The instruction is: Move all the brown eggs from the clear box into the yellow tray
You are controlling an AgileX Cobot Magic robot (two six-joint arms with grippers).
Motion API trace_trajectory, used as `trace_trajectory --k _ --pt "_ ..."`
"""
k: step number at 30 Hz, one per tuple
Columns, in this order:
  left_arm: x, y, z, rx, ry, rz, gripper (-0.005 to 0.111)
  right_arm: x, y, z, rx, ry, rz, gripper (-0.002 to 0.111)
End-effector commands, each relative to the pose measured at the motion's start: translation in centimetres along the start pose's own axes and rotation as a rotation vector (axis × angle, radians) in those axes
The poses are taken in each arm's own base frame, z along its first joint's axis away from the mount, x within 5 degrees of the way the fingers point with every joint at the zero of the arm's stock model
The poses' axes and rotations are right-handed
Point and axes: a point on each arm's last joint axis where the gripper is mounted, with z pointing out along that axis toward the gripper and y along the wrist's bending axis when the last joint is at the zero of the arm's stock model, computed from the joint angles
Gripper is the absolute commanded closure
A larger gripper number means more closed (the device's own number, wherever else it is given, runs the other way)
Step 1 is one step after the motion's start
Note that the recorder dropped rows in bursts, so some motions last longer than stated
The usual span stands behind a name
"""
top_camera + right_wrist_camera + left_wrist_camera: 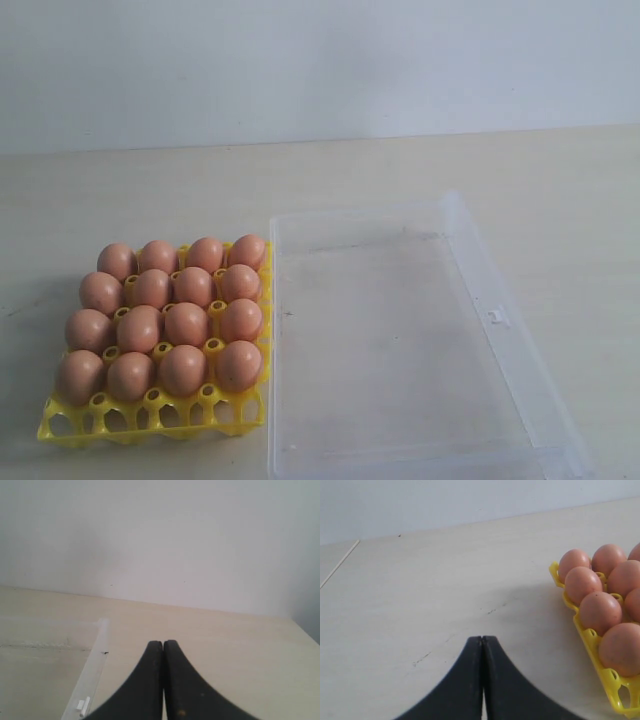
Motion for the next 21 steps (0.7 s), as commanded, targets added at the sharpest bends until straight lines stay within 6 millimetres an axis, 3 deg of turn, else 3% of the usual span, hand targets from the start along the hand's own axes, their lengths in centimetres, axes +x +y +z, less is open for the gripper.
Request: trace_trajectory --k 1,7,21 --pt "-0.23 -0.02 -0.09 0.007 -0.02 -0.007 0.107 0.12 -0.02 -0.03 0.007 -0.002 0.054 0.108" --pt "-0.23 -0.02 -0.09 0.007 -0.02 -0.007 0.107 0.12 -0.02 -0.03 0.007 -0.003 0.203 0.108" --pt "-0.23 -0.02 -0.09 0.007 -0.02 -0.007 0.107 0.53 0.05 -0.03 0.003 0.044 0.2 0.108"
